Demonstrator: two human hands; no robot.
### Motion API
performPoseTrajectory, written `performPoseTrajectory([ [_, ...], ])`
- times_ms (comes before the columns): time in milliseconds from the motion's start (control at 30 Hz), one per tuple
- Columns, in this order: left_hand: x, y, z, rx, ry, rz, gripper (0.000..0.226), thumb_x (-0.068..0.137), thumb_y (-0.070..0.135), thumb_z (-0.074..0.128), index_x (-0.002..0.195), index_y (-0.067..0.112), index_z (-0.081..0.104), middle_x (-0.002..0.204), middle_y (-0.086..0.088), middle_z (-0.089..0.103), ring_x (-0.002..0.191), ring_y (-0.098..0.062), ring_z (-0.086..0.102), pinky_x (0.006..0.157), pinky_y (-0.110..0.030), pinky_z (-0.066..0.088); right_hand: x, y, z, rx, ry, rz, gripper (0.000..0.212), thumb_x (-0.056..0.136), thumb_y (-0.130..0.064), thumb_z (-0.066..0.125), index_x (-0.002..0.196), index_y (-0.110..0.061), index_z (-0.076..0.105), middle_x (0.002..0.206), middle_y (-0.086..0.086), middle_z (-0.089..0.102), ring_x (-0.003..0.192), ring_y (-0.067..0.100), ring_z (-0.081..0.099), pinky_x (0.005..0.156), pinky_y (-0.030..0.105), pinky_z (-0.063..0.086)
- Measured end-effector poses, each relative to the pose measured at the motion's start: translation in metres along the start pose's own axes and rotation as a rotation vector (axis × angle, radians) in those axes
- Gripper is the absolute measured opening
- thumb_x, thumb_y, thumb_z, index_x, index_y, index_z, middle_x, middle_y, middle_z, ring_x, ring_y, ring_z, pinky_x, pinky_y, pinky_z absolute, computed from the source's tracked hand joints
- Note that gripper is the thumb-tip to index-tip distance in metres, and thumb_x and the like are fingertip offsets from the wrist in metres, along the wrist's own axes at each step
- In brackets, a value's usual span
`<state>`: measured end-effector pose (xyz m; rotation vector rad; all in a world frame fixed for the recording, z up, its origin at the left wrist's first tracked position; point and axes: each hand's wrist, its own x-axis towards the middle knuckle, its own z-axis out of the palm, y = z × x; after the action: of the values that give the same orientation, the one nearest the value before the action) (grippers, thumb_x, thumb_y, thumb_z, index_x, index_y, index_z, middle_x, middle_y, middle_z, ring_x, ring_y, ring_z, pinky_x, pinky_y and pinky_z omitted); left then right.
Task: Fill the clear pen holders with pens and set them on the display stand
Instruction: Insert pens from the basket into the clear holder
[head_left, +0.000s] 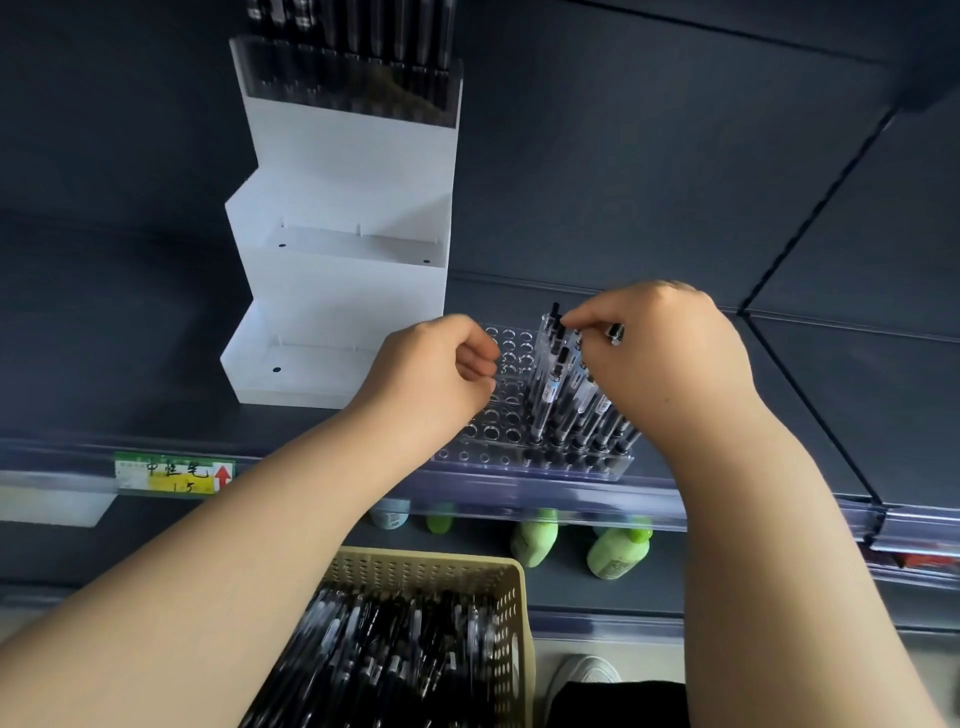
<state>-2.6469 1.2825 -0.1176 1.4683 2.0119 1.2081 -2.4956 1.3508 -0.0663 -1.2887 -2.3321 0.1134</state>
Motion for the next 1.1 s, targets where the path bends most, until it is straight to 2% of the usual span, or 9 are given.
performPoseTrajectory([
  [167, -0.008, -0.003, -0.005, 0.031, -0.002, -0.012, 0.02, 0.081, 0.004, 0.064, 0.09, 0.021, 0.064, 0.083, 0.009, 0.067, 0.068, 0.002, 0.058, 0.062, 0.003, 0.039, -0.004, -0.002, 0.001, -0.008, 0.022, -0.031, 0.033, 0.088, -0.014, 0.051, 0.104, -0.036, 0.07, 0.105, -0.005, 0.067, 0.109, 0.019, 0.05, 0.075, 0.03, 0.047],
  [333, -0.016, -0.006, -0.015, 0.1, -0.003, -0.002, 0.022, 0.084, 0.007, 0.06, 0.099, 0.022, 0.064, 0.086, 0.01, 0.066, 0.074, -0.001, 0.058, 0.065, -0.001, 0.041, -0.008, -0.005, 0.002, 0.012, 0.122, -0.097, 0.031, 0.088, -0.012, 0.052, 0.106, -0.03, 0.07, 0.101, -0.001, 0.068, 0.104, 0.025, 0.054, 0.076, 0.036, 0.05],
  [467, -0.034, -0.012, -0.029, 0.34, -0.057, 0.057, 0.023, 0.089, 0.014, 0.055, 0.109, 0.023, 0.062, 0.099, 0.008, 0.064, 0.091, -0.012, 0.059, 0.083, -0.029, 0.05, -0.026, -0.015, 0.01, 0.056, 0.236, -0.195, 0.026, 0.084, -0.009, 0.057, 0.1, -0.022, 0.073, 0.089, 0.002, 0.069, 0.092, 0.029, 0.058, 0.065, 0.034, 0.05],
  [533, -0.047, -0.017, -0.037, 0.505, -0.088, 0.099, 0.024, 0.091, 0.019, 0.051, 0.113, 0.024, 0.059, 0.108, 0.005, 0.061, 0.099, -0.017, 0.057, 0.084, -0.034, 0.05, -0.045, -0.022, 0.021, 0.062, 0.219, -0.262, 0.025, 0.081, -0.007, 0.058, 0.097, -0.018, 0.073, 0.086, 0.004, 0.069, 0.086, 0.031, 0.06, 0.061, 0.034, 0.052],
  [600, -0.059, -0.024, -0.044, 0.607, -0.12, 0.115, 0.026, 0.092, 0.022, 0.05, 0.116, 0.025, 0.058, 0.113, 0.002, 0.06, 0.102, -0.021, 0.056, 0.083, -0.035, 0.049, -0.065, -0.029, 0.034, 0.069, 0.123, -0.32, 0.026, 0.081, -0.006, 0.058, 0.098, -0.017, 0.073, 0.089, 0.004, 0.07, 0.088, 0.03, 0.062, 0.061, 0.037, 0.054],
  [767, -0.096, -0.048, -0.048, 0.679, -0.229, 0.048, 0.026, 0.092, 0.022, 0.05, 0.116, 0.028, 0.057, 0.114, 0.003, 0.059, 0.099, -0.02, 0.055, 0.076, -0.031, 0.046, -0.106, -0.043, 0.072, -0.049, -0.335, -0.315, 0.031, 0.092, -0.019, 0.047, 0.117, -0.028, 0.063, 0.112, -0.001, 0.063, 0.106, 0.023, 0.055, 0.077, 0.036, 0.052],
  [900, -0.117, -0.069, -0.044, 0.696, -0.31, -0.033, 0.027, 0.092, 0.023, 0.047, 0.118, 0.029, 0.056, 0.117, 0.004, 0.057, 0.101, -0.021, 0.056, 0.079, -0.034, 0.049, -0.127, -0.048, 0.094, -0.091, -0.584, -0.182, 0.035, 0.091, -0.019, 0.044, 0.121, -0.03, 0.059, 0.124, 0.0, 0.058, 0.11, 0.022, 0.055, 0.085, 0.037, 0.05],
  [1033, -0.136, -0.093, -0.037, 0.69, -0.373, -0.094, 0.023, 0.093, 0.02, 0.046, 0.111, 0.029, 0.057, 0.108, 0.003, 0.059, 0.09, -0.018, 0.055, 0.076, -0.033, 0.05, -0.15, -0.044, 0.119, -0.058, -0.73, -0.019, 0.035, 0.09, -0.017, 0.046, 0.119, -0.031, 0.061, 0.118, 0.001, 0.061, 0.099, 0.021, 0.06, 0.079, 0.031, 0.052],
  [1100, -0.145, -0.106, -0.031, 0.687, -0.397, -0.151, 0.027, 0.093, 0.017, 0.046, 0.114, 0.03, 0.057, 0.11, 0.005, 0.059, 0.092, -0.018, 0.056, 0.08, -0.035, 0.051, -0.162, -0.043, 0.134, -0.024, -0.805, 0.052, 0.037, 0.088, -0.013, 0.047, 0.118, -0.029, 0.062, 0.116, 0.002, 0.063, 0.096, 0.023, 0.062, 0.08, 0.03, 0.053],
])
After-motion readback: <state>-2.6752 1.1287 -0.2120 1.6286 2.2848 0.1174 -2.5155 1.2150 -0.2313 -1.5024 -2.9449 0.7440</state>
